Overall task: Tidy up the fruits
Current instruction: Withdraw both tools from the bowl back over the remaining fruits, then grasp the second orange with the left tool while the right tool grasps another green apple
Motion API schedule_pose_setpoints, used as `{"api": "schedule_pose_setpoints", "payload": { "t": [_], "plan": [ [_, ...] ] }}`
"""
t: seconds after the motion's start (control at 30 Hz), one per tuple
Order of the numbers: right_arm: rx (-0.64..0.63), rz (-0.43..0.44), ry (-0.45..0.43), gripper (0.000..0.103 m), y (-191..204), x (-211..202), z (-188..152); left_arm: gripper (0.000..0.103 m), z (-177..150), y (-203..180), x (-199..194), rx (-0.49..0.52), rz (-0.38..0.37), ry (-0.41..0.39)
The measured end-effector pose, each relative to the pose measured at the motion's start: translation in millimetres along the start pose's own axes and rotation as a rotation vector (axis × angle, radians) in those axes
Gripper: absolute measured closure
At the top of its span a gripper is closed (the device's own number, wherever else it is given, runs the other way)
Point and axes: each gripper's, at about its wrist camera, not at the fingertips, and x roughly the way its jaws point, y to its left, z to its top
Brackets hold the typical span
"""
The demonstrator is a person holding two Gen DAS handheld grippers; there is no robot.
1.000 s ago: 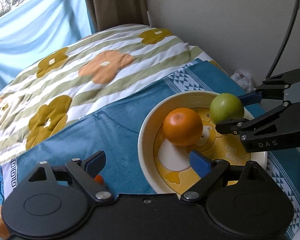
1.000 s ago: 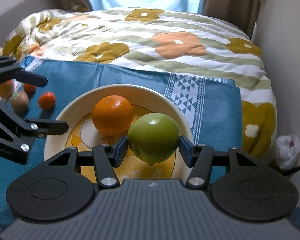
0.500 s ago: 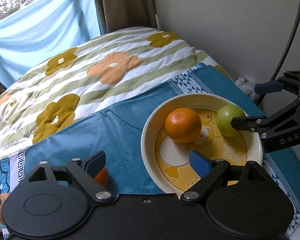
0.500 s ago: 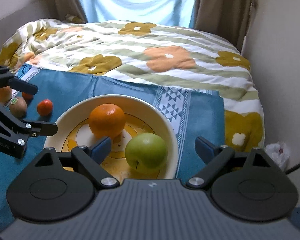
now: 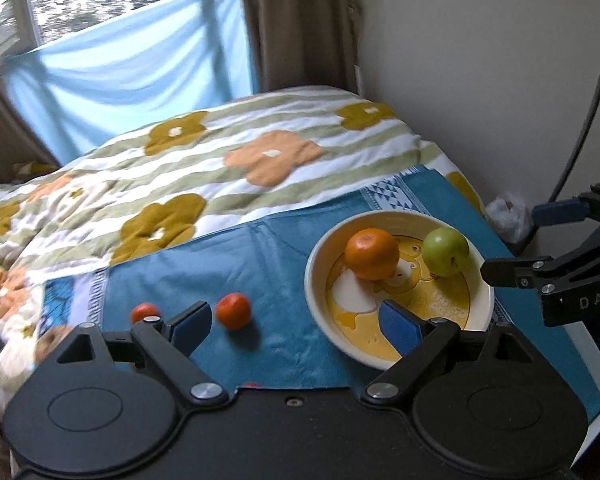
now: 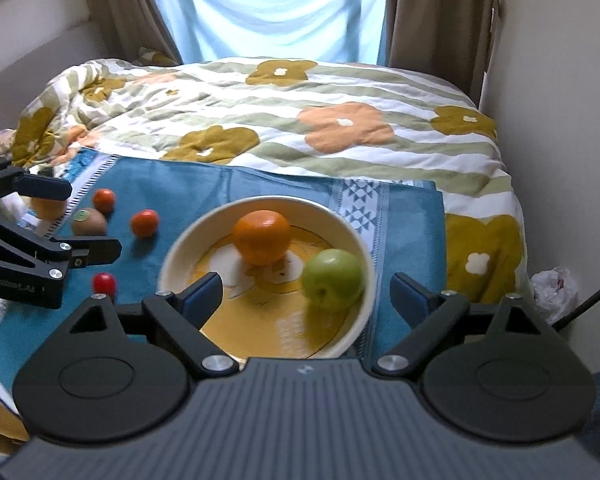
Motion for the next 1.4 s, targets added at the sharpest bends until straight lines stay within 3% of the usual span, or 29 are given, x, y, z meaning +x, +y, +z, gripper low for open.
{"api": "schedule_pose_setpoints", "payload": {
  "t": [0.3, 0.63, 1.0, 1.4],
  "plan": [
    [-0.031, 0.095, -0.009, 0.000, 58, -29, 3, 0.010, -39, 38, -58, -0.141, 0.097, -0.022],
    [-0.033, 0.175, 0.000, 0.000, 138, -19, 4, 0.010, -92, 115, -79, -0.217, 0.168, 0.021],
    [-0.004, 0.163, 0.073, 0.000, 210, 27, -6, 0.010, -129, 190, -41, -0.172, 0.091, 0.102],
    [0.133, 0.149, 0.142, 0.000, 242, 68, -11, 0.012, -136, 216, 8, -0.198, -0.052, 0.155]
  ]
}}
